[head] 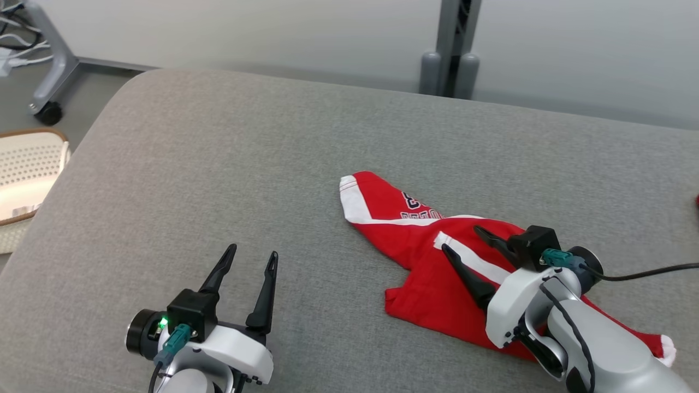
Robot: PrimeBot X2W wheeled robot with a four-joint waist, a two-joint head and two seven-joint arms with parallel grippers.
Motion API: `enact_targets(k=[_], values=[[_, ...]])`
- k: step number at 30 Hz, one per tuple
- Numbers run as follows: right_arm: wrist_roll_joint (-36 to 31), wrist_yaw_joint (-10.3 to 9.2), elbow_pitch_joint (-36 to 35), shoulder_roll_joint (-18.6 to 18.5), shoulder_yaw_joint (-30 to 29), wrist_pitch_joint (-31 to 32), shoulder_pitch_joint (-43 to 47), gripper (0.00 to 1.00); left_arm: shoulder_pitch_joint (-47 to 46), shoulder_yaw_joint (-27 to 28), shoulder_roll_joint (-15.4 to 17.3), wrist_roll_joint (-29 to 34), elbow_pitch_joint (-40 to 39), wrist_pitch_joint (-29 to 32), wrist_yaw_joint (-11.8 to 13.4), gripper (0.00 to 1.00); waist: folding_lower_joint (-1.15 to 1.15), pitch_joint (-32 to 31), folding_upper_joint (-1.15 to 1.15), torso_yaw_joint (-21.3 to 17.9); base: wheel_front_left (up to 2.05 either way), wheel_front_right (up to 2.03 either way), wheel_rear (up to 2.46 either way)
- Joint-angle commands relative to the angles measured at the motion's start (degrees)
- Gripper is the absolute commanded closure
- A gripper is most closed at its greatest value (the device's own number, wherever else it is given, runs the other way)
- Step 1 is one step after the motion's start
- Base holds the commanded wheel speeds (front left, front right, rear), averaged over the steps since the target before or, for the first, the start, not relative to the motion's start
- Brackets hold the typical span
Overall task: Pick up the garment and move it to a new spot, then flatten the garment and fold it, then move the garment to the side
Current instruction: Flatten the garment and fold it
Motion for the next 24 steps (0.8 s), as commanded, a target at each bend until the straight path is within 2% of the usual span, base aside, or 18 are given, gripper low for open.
enact_targets(k=[1,10,11,12,13,14,24], values=[[0.75,0.01,1.19,-0.52,0.69,-0.14,-0.98,0.0,-1.31,-0.21,0.17,-0.41,0.01,-0.03,0.15,0.0,0.0,0.6,0.0,1.22,0.0,0.0,0.0],[4.94,0.01,6.52,-1.51,5.18,-0.77,-3.88,0.0,-1.48,-2.33,0.18,-1.31,0.0,-0.03,1.04,0.0,0.0,1.26,0.0,4.02,0.0,0.0,0.0],[5.58,0.01,6.85,-1.47,5.88,-0.73,-4.04,0.16,-1.41,-2.32,0.18,-1.31,-0.03,-0.03,1.06,0.0,0.0,1.24,0.0,4.18,0.0,0.0,0.0],[6.19,0.01,7.14,-1.46,6.42,-0.5,-4.3,0.61,-1.34,-2.31,0.17,-1.31,-0.06,-0.03,1.09,0.0,0.0,1.25,0.0,4.28,0.0,0.0,0.0],[6.79,0.01,7.31,-1.5,7.24,-0.34,-4.59,0.94,-1.29,-2.23,0.17,-1.31,-0.06,-0.03,1.12,0.0,0.0,1.26,0.0,4.34,0.0,0.0,0.0],[7.48,0.01,7.33,-1.53,7.96,-0.28,-4.64,1.0,-1.24,-2.13,0.17,-1.29,-0.07,-0.03,1.16,0.0,0.0,1.25,0.0,4.35,0.0,0.0,0.0],[12.97,0.01,0.47,-2.42,14.58,-1.56,-5.47,1.0,-1.05,-1.71,0.18,-1.23,0.25,-0.04,1.32,0.0,0.0,-0.26,0.0,2.04,0.0,0.0,0.0]])
